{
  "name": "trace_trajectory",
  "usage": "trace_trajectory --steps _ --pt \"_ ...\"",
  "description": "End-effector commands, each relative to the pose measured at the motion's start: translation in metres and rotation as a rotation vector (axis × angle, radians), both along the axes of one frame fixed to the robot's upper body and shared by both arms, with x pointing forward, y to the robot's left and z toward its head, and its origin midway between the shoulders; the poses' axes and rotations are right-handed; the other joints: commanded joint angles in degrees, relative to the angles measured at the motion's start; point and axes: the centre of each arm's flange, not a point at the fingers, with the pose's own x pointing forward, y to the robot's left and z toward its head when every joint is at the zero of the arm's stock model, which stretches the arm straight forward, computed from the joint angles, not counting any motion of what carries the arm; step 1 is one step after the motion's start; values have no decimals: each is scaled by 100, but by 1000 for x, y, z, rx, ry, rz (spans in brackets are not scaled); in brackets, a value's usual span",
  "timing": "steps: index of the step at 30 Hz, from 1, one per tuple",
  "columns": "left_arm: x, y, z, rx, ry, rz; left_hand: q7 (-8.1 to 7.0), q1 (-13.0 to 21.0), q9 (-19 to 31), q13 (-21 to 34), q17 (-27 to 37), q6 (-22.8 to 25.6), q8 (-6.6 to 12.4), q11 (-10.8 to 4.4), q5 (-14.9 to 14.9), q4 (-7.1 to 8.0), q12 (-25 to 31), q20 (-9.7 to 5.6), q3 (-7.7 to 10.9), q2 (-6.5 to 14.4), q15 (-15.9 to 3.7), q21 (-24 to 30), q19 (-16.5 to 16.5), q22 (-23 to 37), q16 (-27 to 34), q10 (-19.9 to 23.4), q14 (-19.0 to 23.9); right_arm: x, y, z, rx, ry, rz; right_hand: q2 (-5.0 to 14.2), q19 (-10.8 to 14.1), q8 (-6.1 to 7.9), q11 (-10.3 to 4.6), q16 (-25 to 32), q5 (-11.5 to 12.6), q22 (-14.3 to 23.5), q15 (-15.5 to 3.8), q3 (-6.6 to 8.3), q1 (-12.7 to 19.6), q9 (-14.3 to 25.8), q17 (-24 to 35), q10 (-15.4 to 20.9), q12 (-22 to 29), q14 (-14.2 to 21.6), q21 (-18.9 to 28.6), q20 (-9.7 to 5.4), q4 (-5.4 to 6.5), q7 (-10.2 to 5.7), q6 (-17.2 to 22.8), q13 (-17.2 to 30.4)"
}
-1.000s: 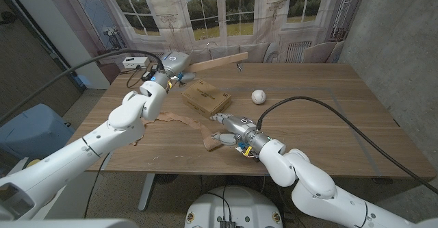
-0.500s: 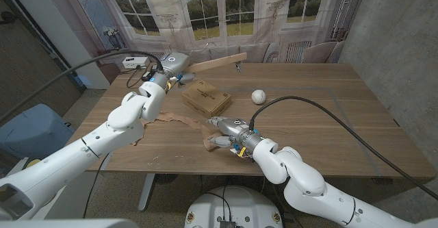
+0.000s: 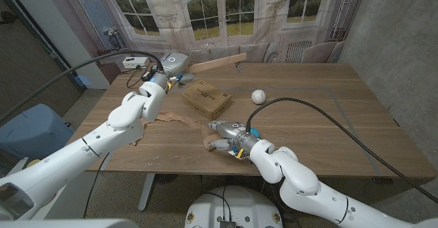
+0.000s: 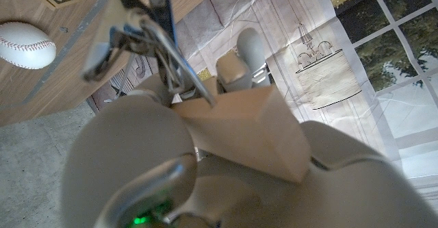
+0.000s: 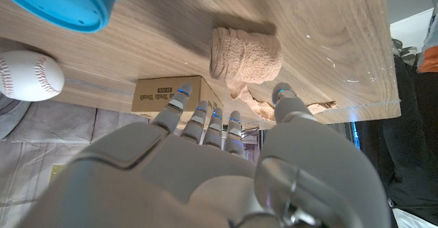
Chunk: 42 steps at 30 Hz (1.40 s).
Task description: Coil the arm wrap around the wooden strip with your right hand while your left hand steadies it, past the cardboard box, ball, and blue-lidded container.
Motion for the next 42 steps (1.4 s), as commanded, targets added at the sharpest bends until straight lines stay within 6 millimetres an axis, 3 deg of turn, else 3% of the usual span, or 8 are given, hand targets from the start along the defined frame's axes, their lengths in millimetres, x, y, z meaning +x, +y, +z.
trace_trajectory --steps 1,22,28,31,34,38,42 --pt "3 -5 0 8 9 -3 109 -12 23 -1 6 -68 46 -171 50 -32 22 -320 6 51 11 14 76 7 -27 -5 66 7 4 -8 -45 10 -21 15 8 5 -14 8 -12 18 -8 61 82 24 12 -1 14 -5 0 23 -7 0 -27 12" --pt "2 -13 -1 15 17 -7 111 -32 19 -1 46 -90 93 -174 69 -34 20 -323 14 65 16 14 85 19 -47 -11 71 13 9 -23 -126 17 -60 78 26 20 -27 14 -2 17 -30 147 265 24 11 10 28 1 2 26 -35 -15 -42 12" --pt "2 -12 -1 13 17 -8 117 -42 -6 0 47 -90 93 -170 73 -33 21 -324 15 66 17 13 86 19 -56 -11 81 13 15 -27 -159 -17 -74 220 66 47 -46 55 50 12 -89 354 646 24 10 40 44 123 7 42 -96 -32 -35 12" --pt "2 -11 -1 10 18 -9 120 -49 -17 0 56 -98 96 -189 76 -31 21 -328 14 68 -5 13 89 19 -57 -13 86 12 18 -28 -180 -50 -86 250 223 71 -61 99 67 12 -183 514 989 23 13 156 78 295 55 44 -128 -33 -1 15" --pt "2 -9 -2 7 17 -9 123 -54 -25 0 32 -104 101 -175 79 -32 24 -332 16 71 3 9 103 9 -80 -2 90 13 20 -30 -199 -68 -94 171 431 120 -107 167 59 21 -324 683 1418 22 23 308 107 597 112 -16 -136 -51 147 24" --pt "2 -7 -3 1 19 -8 122 -61 -31 0 6 -107 110 -179 81 -31 25 -332 16 75 -11 12 105 14 -104 1 106 15 24 -32 -216 -81 -99 160 543 160 -129 195 55 27 -388 801 1700 23 36 423 127 753 140 -49 -136 -81 294 32" --pt "3 -5 -4 -2 25 -2 123 -67 -34 1 46 -112 121 -201 84 -32 23 -332 19 79 -15 15 104 21 -91 -6 101 14 25 -34 -212 -116 -89 195 982 256 -137 448 -27 48 -603 829 2038 30 168 1076 301 1317 281 -202 -47 -54 708 81"
